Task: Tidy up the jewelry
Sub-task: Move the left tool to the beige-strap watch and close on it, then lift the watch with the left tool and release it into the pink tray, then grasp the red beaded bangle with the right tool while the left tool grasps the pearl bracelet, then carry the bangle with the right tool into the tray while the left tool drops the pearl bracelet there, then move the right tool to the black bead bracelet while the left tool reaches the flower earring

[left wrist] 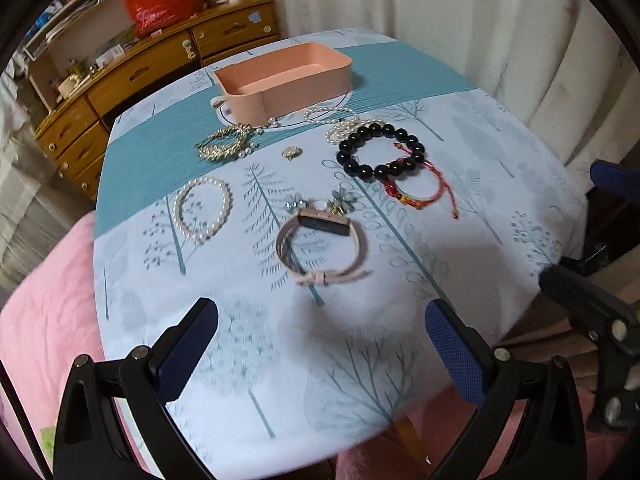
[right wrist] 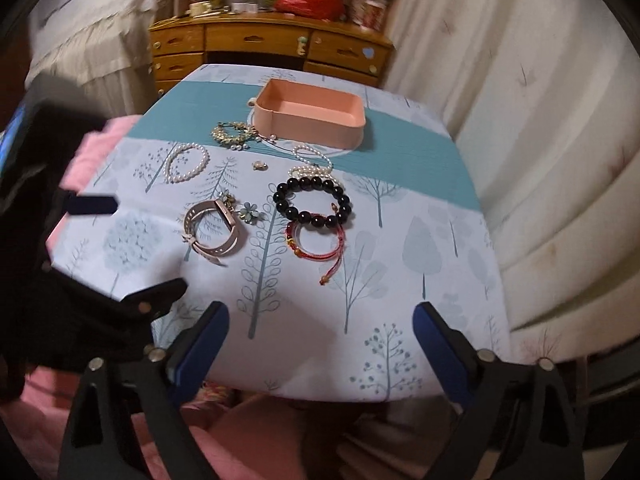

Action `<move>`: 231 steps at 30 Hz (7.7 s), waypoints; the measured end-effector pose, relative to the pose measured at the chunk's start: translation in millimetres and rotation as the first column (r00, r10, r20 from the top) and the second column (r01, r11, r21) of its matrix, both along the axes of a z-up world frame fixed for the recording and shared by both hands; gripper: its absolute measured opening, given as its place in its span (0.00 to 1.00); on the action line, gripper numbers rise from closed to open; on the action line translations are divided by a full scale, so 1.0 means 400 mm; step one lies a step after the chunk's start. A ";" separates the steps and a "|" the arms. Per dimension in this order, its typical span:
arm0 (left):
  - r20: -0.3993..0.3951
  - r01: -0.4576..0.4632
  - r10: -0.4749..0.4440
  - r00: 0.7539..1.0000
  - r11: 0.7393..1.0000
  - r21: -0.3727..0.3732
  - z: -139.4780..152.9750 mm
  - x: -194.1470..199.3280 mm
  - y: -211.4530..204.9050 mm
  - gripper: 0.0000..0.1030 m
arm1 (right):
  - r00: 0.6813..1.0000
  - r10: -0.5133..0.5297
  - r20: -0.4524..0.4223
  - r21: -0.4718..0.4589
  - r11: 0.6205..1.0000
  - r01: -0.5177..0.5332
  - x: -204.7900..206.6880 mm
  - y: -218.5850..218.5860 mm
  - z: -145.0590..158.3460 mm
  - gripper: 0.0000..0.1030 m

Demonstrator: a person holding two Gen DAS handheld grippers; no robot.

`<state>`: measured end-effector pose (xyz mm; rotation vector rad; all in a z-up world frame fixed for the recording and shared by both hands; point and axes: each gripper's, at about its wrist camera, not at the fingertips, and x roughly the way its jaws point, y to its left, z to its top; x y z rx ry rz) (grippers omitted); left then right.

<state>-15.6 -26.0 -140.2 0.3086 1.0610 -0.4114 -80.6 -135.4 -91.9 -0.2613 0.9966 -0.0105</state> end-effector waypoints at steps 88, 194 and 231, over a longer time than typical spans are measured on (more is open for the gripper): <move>0.058 -0.318 0.325 0.944 0.942 -0.109 0.073 0.484 0.136 0.90 | 0.938 0.189 -0.291 0.382 0.922 -0.067 0.327 -0.086 -0.222 0.31; -0.180 -0.116 0.100 0.979 0.990 -0.080 -0.059 0.516 0.073 0.90 | 0.964 -0.263 0.030 0.406 0.885 0.229 0.462 -0.103 -0.158 0.54; -0.438 -0.554 0.452 0.777 0.822 -0.136 -0.154 0.217 -0.008 0.67 | 0.705 0.705 -0.080 -0.058 0.702 -0.709 0.232 -0.040 -0.239 0.63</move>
